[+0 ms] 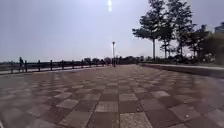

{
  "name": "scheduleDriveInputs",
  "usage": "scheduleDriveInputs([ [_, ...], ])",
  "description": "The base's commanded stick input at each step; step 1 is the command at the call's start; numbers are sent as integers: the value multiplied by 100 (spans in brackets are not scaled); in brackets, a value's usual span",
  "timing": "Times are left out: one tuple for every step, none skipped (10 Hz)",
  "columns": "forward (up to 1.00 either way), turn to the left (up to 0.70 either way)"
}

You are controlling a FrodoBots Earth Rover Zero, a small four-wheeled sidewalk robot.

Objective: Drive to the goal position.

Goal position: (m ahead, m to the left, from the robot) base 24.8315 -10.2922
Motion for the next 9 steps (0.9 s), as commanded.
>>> scheduleDriveInputs([
  [91,1],
  [91,1],
  [91,1],
  [91,1],
  [91,1],
  [91,1],
  [91,-4],
  [91,-22],
  [91,-13],
])
